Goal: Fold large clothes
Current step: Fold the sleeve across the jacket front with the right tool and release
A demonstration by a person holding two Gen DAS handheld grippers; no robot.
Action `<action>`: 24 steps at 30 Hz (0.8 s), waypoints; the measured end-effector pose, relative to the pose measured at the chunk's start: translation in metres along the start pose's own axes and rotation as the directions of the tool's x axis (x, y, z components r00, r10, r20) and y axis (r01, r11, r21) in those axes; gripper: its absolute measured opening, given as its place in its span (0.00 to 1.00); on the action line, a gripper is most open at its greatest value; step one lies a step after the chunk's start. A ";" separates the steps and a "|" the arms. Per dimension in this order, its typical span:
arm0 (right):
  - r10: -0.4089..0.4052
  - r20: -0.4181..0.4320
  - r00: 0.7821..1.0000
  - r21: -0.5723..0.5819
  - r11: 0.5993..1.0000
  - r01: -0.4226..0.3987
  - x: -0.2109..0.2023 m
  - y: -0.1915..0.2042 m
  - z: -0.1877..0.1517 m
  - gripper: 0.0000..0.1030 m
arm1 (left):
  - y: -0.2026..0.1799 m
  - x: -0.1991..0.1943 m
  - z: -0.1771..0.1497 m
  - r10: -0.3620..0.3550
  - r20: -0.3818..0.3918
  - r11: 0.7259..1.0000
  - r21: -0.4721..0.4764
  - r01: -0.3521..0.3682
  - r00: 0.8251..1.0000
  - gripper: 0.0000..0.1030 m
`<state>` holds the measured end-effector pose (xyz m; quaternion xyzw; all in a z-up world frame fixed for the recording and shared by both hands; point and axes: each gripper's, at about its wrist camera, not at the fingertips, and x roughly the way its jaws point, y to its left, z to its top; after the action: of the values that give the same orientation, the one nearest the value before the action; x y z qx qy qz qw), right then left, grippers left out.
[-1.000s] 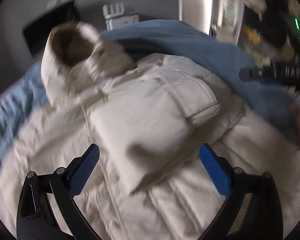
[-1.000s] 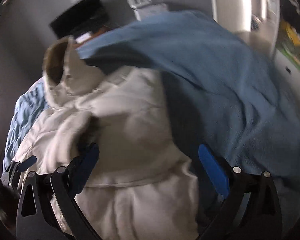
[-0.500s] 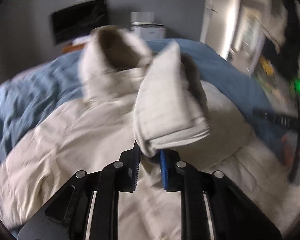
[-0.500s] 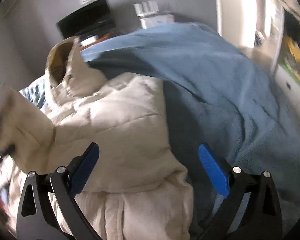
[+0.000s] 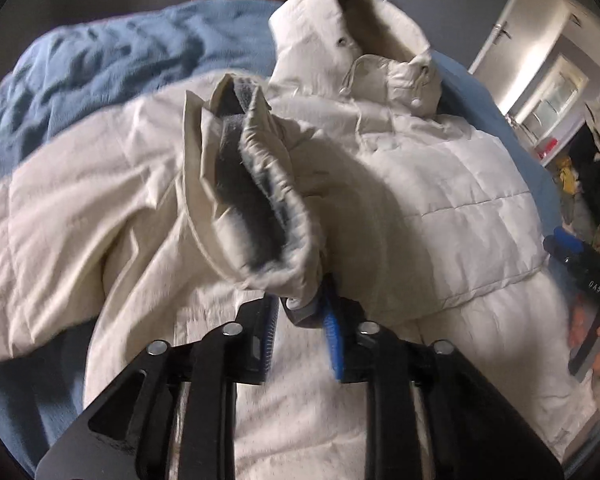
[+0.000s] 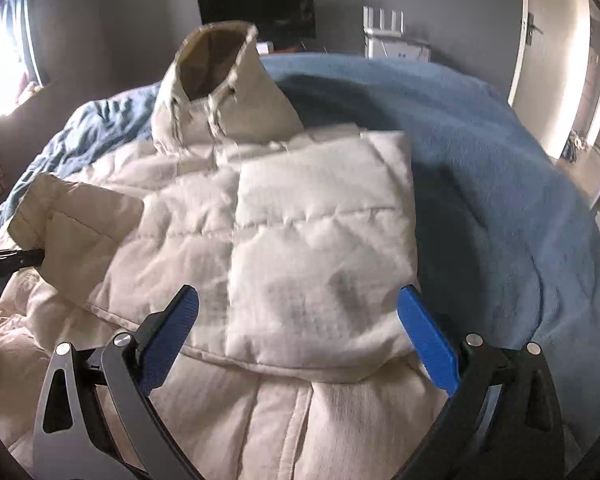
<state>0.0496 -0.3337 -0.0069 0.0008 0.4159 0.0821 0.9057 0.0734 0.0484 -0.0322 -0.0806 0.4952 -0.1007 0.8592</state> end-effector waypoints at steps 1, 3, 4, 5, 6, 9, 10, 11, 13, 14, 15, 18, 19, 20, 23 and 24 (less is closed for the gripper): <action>-0.001 -0.004 1.000 0.008 1.000 0.001 0.000 -0.001 0.000 0.93 | 0.006 -0.004 0.002 0.017 0.013 1.000 -0.026 -0.017 1.000 0.41; -0.003 0.008 1.000 0.012 1.000 0.003 -0.004 -0.002 0.001 0.93 | 0.015 -0.019 0.005 0.056 0.064 0.996 -0.067 -0.051 0.996 0.63; -0.005 0.014 1.000 0.009 1.000 0.005 -0.006 -0.001 0.001 0.93 | 0.020 -0.031 0.006 0.076 0.109 0.993 -0.093 -0.066 0.991 0.65; -0.007 0.017 1.000 0.005 1.000 0.007 -0.005 0.001 0.002 0.93 | 0.026 -0.039 0.010 0.081 0.142 0.992 -0.108 -0.066 0.987 0.65; -0.014 0.021 1.000 -0.002 1.000 0.015 -0.005 0.003 0.004 0.93 | 0.030 -0.045 0.013 0.084 0.163 0.991 -0.116 -0.065 0.983 0.65; -0.023 0.038 0.999 -0.019 1.000 0.024 0.000 0.008 0.011 0.93 | 0.025 -0.047 0.018 0.076 0.177 0.994 -0.091 -0.061 0.981 0.65; -0.025 0.043 0.999 -0.025 0.999 0.026 0.001 0.010 0.013 0.93 | 0.021 -0.045 0.016 0.068 0.173 0.995 -0.077 -0.055 0.983 0.65; -0.024 0.044 0.999 -0.031 0.999 0.025 0.005 0.012 0.015 0.93 | 0.019 -0.041 0.014 0.059 0.167 0.997 -0.062 -0.050 0.984 0.65; -0.032 0.028 0.999 -0.043 0.999 0.033 0.016 0.016 0.019 0.93 | 0.009 -0.028 0.013 0.043 0.146 0.999 -0.023 -0.040 0.988 0.65; -0.037 0.020 0.999 -0.043 0.998 0.038 0.022 0.018 0.020 0.93 | 0.005 -0.020 0.013 0.034 0.133 0.999 -0.003 -0.034 0.990 0.65; -0.041 0.007 0.999 -0.044 0.998 0.041 0.028 0.019 0.020 0.93 | 0.003 -0.013 0.012 0.033 0.123 0.999 0.010 -0.035 0.992 0.65; -0.059 -0.045 0.997 -0.041 0.998 0.057 0.048 0.019 0.016 0.93 | -0.003 0.014 0.008 0.056 0.073 0.996 0.064 -0.061 0.996 0.65; -0.062 -0.057 0.996 -0.040 0.997 0.060 0.053 0.018 0.014 0.93 | -0.003 0.019 0.007 0.067 0.065 0.994 0.081 -0.072 0.996 0.65; -0.064 -0.073 0.995 -0.038 0.997 0.061 0.058 0.016 0.012 0.93 | -0.003 0.025 0.006 0.075 0.055 0.992 0.095 -0.080 0.996 0.65; -0.056 -0.110 0.992 -0.023 0.998 0.054 0.070 0.010 0.005 0.93 | 0.004 0.037 0.003 0.062 0.045 0.992 0.110 -0.067 0.997 0.65; -0.041 -0.117 0.992 -0.009 0.999 0.041 0.075 0.006 0.002 0.93 | 0.005 0.039 0.003 0.059 0.042 0.991 0.115 -0.063 0.997 0.65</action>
<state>0.0978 -0.3161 -0.0614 -0.0156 0.4681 0.0647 0.8812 0.0957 0.0435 -0.0647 -0.0173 0.4740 -0.1014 0.8745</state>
